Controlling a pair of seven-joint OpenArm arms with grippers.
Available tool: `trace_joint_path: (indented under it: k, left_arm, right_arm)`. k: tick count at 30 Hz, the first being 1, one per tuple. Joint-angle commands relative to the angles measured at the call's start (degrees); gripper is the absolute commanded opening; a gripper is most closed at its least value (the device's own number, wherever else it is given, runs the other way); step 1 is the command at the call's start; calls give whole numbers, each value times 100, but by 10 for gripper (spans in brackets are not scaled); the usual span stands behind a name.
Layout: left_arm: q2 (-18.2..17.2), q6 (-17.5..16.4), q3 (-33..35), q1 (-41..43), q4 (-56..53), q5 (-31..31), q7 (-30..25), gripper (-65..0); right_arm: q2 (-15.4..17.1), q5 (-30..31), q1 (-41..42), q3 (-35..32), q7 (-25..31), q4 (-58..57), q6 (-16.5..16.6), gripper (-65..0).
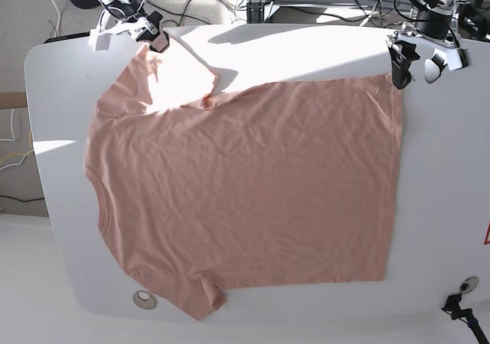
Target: Fold the T-shirt properly
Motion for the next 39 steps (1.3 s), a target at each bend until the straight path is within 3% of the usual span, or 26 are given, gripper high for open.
trace_joint_path:
  k: [1, 4, 8, 13, 17, 25, 27, 30, 39]
  left_arm:
    - [-49, -41, -57, 53, 70, 1, -156, -175]
    - [-49, -41, -57, 53, 70, 1, -156, -175]
    - [-49, -41, -75, 53, 61, -16, -95, -175]
    - [-40, -59, -277, -334, -10, -52, 837, -173]
    - [-40, -771, -286, -545, -308, -324, 1083, -171]
    - [-40, -797, -233, -844, -1275, -333, 1127, -171]
    - [-40, -806, -163, -985, -1443, -307, 1365, -171]
    - [-22, -806, -40, -1283, -1548, 54, 1743, -173]
    - [-13, -806, 620, -1530, -1697, 239, 1769, -177]
  right_arm:
    - [39, -47, 25, 11, -40, 36, -45, -458]
    - [39, -47, 69, 11, -40, 36, -45, -650]
    - [48, -29, 148, 11, -49, 36, -45, -650]
    - [48, -38, 157, 11, -49, 36, -45, -650]
    - [48, -47, 174, 3, -49, 36, -45, -650]
    - [48, -55, 183, 3, -49, 36, -45, -650]
    - [48, -55, 183, 3, -49, 36, -45, -650]
    - [48, -55, 245, 3, -49, 36, -45, -650]
    - [48, -47, 254, 3, -49, 36, -45, -650]
